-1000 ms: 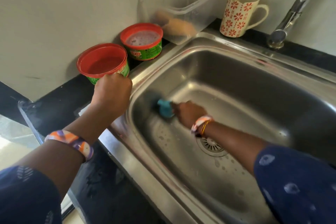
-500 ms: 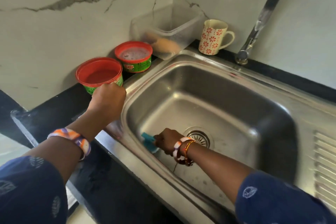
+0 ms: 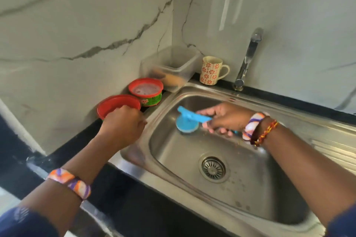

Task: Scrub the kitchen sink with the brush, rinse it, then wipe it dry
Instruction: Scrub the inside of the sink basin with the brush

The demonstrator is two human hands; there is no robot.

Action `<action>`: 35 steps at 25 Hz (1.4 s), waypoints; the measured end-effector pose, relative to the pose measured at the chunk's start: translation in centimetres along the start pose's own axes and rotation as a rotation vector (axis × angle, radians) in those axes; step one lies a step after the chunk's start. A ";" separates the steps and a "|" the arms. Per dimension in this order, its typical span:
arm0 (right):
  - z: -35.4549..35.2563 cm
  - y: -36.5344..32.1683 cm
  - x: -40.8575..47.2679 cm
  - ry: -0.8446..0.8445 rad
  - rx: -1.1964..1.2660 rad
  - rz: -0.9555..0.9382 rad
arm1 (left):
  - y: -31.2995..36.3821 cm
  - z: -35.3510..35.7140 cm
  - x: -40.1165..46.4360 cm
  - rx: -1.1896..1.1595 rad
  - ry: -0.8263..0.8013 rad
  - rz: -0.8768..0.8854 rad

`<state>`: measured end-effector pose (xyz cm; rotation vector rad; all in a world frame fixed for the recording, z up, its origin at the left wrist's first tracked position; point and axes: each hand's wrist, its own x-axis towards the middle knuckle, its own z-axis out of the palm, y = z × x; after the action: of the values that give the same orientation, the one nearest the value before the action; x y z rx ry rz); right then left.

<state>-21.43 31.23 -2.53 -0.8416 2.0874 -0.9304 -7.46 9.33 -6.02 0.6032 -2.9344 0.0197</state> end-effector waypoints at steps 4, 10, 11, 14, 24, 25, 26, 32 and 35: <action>1.9 -7.7 5.4 0.288 0.095 -0.196 | -3.3 -2.0 4.2 -0.061 0.048 0.033; 7.3 -9.3 16.4 0.523 -0.327 -0.089 | -5.9 0.2 7.8 -0.061 -0.105 0.253; 7.6 -9.1 17.0 0.520 -0.353 -0.041 | -6.2 0.3 8.2 -0.028 -0.121 0.259; 7.8 -8.7 18.2 0.549 -0.408 0.049 | -6.6 0.1 8.8 0.024 -0.141 0.245; 7.6 -8.0 17.2 0.620 -0.308 0.080 | -5.9 -1.0 8.8 0.115 -0.135 0.294; 7.8 -8.2 17.5 0.620 -0.284 0.084 | -6.0 -0.9 8.8 0.107 -0.138 0.291; 8.2 -8.5 17.9 0.601 -0.268 0.073 | -6.1 -0.9 8.9 0.096 -0.141 0.286; 8.7 -9.6 16.6 0.709 0.319 0.007 | -6.8 -0.9 8.7 0.010 -0.165 0.262; 7.7 -10.5 13.5 0.605 0.803 0.008 | -6.6 -0.9 8.6 0.013 -0.168 0.221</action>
<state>-19.92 12.51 -2.44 -0.1236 1.8725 -2.0064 -12.55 -0.06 -3.99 0.2915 -3.1515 0.0133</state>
